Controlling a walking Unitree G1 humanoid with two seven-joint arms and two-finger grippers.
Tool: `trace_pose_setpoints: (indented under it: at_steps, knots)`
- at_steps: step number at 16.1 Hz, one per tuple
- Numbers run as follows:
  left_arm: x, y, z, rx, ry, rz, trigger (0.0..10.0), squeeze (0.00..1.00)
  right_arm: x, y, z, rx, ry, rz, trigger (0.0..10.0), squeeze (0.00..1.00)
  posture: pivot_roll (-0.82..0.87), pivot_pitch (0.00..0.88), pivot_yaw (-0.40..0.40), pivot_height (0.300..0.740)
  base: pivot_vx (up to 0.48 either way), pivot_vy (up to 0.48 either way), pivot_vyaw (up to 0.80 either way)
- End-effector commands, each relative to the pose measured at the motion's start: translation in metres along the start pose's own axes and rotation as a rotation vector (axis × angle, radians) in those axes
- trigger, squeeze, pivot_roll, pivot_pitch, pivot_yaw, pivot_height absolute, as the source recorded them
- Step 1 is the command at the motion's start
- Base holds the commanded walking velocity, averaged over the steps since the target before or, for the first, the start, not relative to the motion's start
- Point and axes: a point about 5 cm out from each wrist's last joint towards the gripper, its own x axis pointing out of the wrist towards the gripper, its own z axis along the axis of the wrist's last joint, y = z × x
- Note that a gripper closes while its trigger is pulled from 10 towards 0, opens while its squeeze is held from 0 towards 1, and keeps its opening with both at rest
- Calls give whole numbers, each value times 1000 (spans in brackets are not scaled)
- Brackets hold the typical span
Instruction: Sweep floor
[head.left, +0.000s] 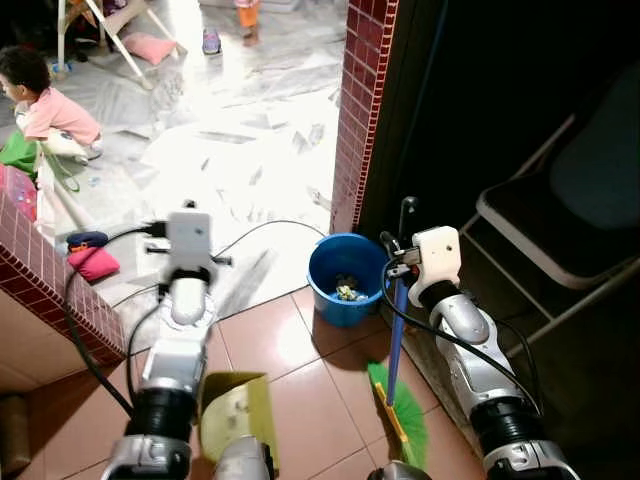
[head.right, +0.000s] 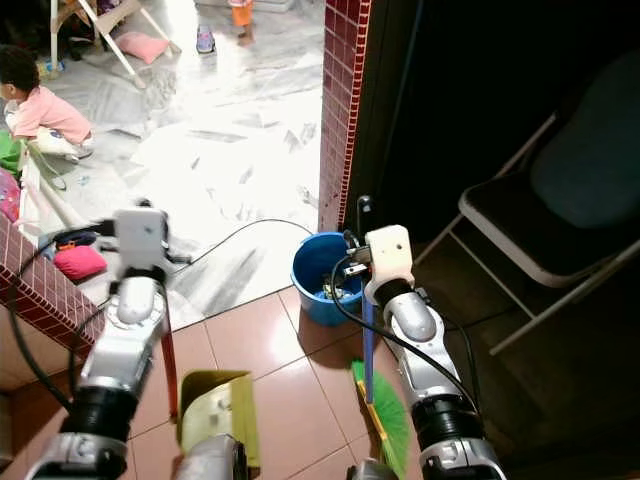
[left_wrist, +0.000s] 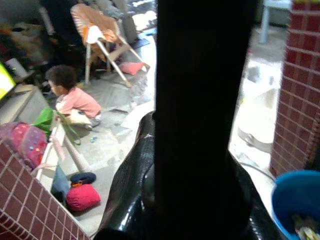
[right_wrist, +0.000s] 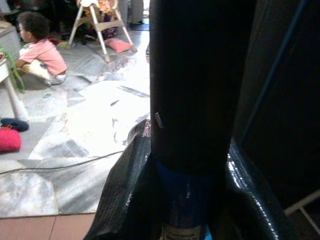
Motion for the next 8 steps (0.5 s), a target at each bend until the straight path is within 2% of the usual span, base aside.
trace_pose_setpoints:
  at_steps: [1, 3, 4, 5, 7, 8]
  knots:
    - [-6, -3, -1, 4, 7, -8, 10000, 0, 1, -1, 0, 23, -12, -11, 10000, 0, 4, 0, 19, 740, 0, 0, 0]
    - [-29, -12, -26, -20, 63, -29, 10000, 0, 0, 1, -4, 62, -8, -24, 10000, 0, 0, 0, 7, 740, 0, 0, 0]
    - [-36, -17, -32, -12, 58, -54, 10000, 0, -1, 1, -6, 75, -7, -34, 10000, 0, 4, 0, 4, 740, 0, 0, 0]
    - [-42, -22, -38, -43, 82, -76, 10000, 0, -2, 1, -7, 88, -13, -48, 10000, 0, 4, 0, 6, 740, 0, 0, 0]
    - [-40, -20, -36, -34, 80, -82, 10000, 0, -5, 1, -8, 94, -20, -57, 10000, 0, 6, 0, 5, 740, 0, 0, 0]
    - [-38, -17, -36, -56, 86, -79, 10000, 0, -6, 2, -9, 97, -21, -58, 10000, 0, 5, 0, 6, 740, 0, 0, 0]
